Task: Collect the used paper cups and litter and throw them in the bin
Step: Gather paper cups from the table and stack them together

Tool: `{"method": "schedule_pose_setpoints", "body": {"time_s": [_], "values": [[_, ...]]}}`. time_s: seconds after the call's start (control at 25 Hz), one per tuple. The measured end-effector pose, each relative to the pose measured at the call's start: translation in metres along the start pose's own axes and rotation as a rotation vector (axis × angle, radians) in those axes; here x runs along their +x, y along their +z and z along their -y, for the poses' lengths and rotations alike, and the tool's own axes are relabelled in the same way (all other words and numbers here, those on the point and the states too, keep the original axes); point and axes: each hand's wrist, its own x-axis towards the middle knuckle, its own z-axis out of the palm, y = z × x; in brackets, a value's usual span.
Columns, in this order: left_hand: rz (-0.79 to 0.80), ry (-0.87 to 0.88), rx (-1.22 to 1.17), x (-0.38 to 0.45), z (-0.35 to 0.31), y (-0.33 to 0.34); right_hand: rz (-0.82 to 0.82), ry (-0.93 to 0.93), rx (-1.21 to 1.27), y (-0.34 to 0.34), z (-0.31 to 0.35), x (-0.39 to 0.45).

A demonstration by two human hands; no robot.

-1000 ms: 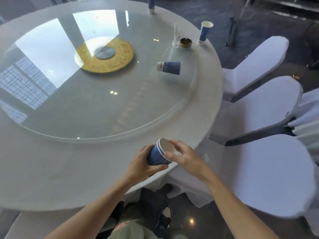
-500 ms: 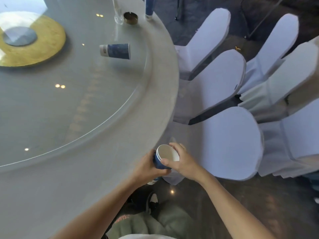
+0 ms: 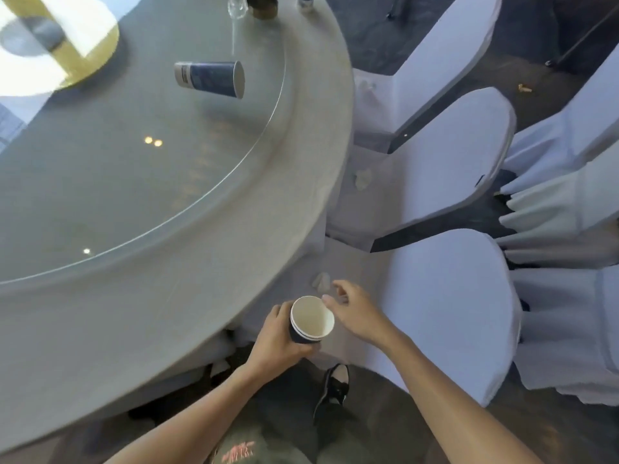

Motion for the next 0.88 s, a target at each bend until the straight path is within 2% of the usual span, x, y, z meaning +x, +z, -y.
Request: {"method": "schedule_pose_setpoints", "body": {"time_s": [0.2, 0.48, 0.72, 0.88], "values": [[-0.148, -0.149, -0.102, 0.031, 0.029, 0.051, -0.033, -0.013, -0.124, 0.001, -0.059, 0.093], [-0.169, -0.272, -0.159, 0.108, 0.104, 0.095, 0.074, -0.064, -0.440, 0.069, -0.131, 0.233], [-0.177, -0.296, -0.149, 0.152, 0.155, 0.110, 0.120, -0.082, -0.667, 0.125, -0.179, 0.295], [-0.159, -0.287, -0.131, 0.161, 0.162, 0.116, 0.027, -0.101, -0.611, 0.127, -0.186, 0.301]]}}
